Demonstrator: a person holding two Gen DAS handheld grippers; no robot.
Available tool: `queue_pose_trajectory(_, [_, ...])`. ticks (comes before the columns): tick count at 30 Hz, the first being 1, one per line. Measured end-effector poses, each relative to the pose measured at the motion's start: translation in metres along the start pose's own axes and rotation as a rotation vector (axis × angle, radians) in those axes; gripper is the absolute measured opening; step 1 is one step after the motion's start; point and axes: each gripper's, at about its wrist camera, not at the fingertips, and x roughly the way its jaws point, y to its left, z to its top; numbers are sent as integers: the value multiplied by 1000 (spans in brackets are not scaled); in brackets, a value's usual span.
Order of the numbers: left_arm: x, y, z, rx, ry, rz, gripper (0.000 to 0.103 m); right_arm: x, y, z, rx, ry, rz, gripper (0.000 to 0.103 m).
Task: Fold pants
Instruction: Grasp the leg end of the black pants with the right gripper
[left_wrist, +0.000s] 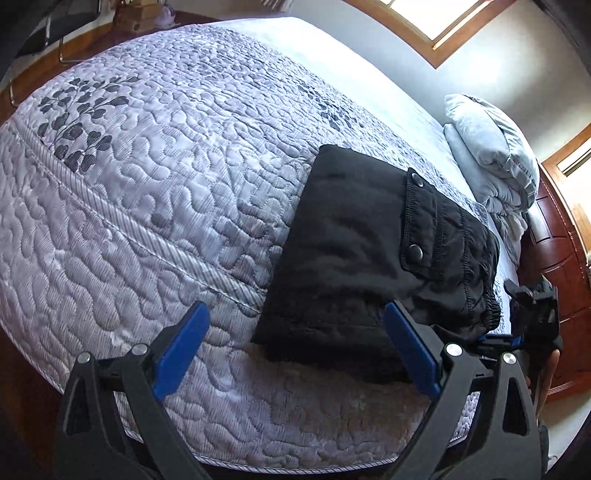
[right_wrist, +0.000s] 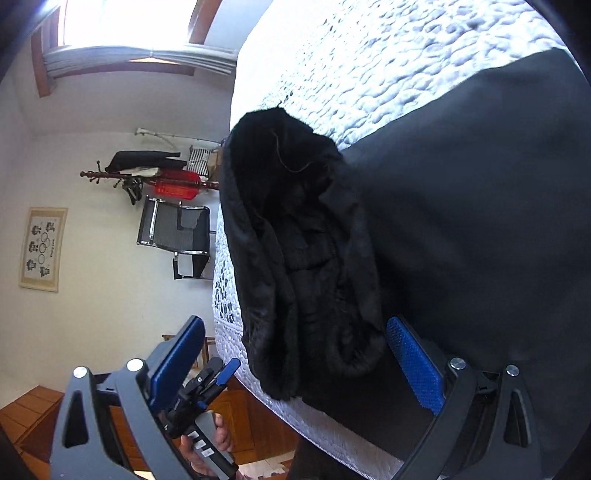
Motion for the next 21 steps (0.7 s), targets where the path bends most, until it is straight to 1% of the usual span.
queue_pose_trajectory(4, [0, -2, 0, 13, 3, 2, 95, 15, 7, 7, -15, 12, 12, 100])
queue_pose_trajectory(7, [0, -2, 0, 7, 5, -1, 95, 26, 14, 12, -32, 6, 1, 100])
queue_pose_trajectory(12, [0, 0, 0, -7, 10, -2, 95, 36, 23, 14, -74, 5, -51, 99])
queue_pose_trajectory(13, [0, 0, 0, -8, 12, -3, 95, 36, 25, 14, -86, -2, -63, 94])
queue_pose_trajectory(14, [0, 0, 0, -11, 15, -2, 95, 35, 26, 13, -94, -7, -72, 85])
queue_pose_trajectory(15, [0, 0, 0, -13, 16, -1, 95, 35, 26, 12, -103, -14, -85, 78])
queue_pose_trajectory(16, [1, 1, 0, -17, 19, -3, 95, 35, 25, 12, -105, -17, -94, 62])
queue_pose_trajectory(17, [2, 1, 0, -21, 23, -3, 95, 34, 23, 12, -100, -19, -90, 55])
queue_pose_trajectory(18, [3, 2, 0, -25, 26, -1, 95, 32, 21, 12, -95, -23, -75, 52])
queue_pose_trajectory(19, [4, 2, 0, -29, 31, 0, 95, 31, 20, 11, -92, -28, -55, 44])
queue_pose_trajectory(20, [4, 2, 0, -33, 36, -1, 95, 29, 21, 10, -94, -32, -32, 38])
queue_pose_trajectory(21, [5, 3, 0, -35, 39, -2, 95, 27, 21, 10, -98, -33, -15, 36])
